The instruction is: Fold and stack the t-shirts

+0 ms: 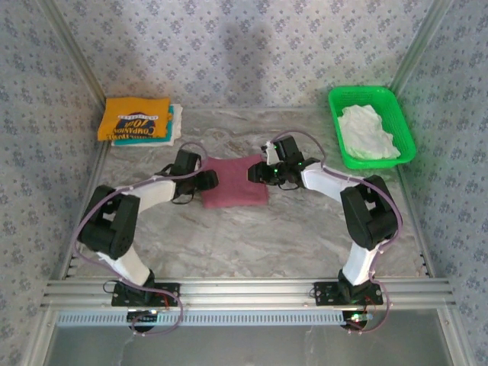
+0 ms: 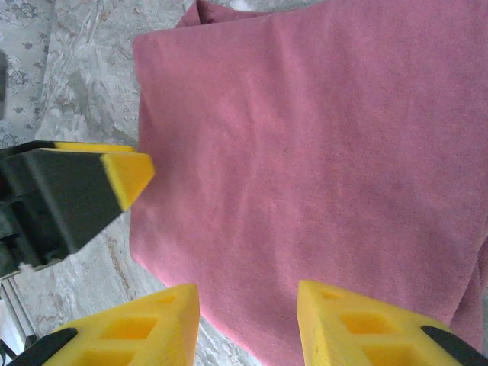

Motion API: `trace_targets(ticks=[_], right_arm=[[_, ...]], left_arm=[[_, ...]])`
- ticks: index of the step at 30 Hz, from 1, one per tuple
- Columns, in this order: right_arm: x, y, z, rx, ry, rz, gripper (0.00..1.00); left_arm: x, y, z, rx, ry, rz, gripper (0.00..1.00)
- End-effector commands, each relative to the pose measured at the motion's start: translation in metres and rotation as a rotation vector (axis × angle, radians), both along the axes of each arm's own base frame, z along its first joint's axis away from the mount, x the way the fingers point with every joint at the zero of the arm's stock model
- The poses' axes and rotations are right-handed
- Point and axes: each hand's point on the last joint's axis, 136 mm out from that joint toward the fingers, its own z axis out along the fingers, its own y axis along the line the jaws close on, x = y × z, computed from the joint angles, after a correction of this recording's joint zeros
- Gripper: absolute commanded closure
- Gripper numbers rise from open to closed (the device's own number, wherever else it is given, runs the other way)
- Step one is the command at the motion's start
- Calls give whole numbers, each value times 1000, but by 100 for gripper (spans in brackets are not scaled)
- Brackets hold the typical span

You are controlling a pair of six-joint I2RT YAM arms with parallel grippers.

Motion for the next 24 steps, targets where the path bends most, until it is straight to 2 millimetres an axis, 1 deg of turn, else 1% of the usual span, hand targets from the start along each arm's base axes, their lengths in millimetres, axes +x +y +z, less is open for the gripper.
trace_targets(ticks=[1,3,5,6,7,10,13,14,16,18,20,23,24], right_arm=[[-1,-3,7,-3,-19,3,60],[-1,-4,7,-3,-18,3,60],[-1,-7,6,-8,-18,-3,60],[-1,-8,6,-7,-14,-5,60],[0,-10,6,-4,-11,-12,60],[1,-17,4,2,-1,-33,60],[3,-24,5,2,-4,-47,60],[4,-27,5,1,-7,-52,60],[6,-30,6,0,-12,-57,60],[8,-32,8,-1,-15,-59,60],[9,-34,9,0,-22,-60,60],[12,-36,10,-3,-26,-65,60],[13,-36,9,-4,-25,-64,60]], left_arm=[[0,-4,-12,56,50,-11,26],[2,-10,-17,62,56,-19,23],[4,-17,-20,52,48,-30,29],[5,-21,-23,47,42,-35,33],[4,-23,-26,41,39,-38,40],[4,-23,-37,44,49,-30,58],[3,-18,-46,40,59,-22,71],[2,-15,-48,27,59,-15,74],[5,-10,-46,-14,46,-4,81],[9,-4,-41,-36,25,5,85],[14,2,-34,-39,7,-1,89],[22,14,-20,-10,-28,-5,100],[26,20,-15,-4,-44,-1,100]])
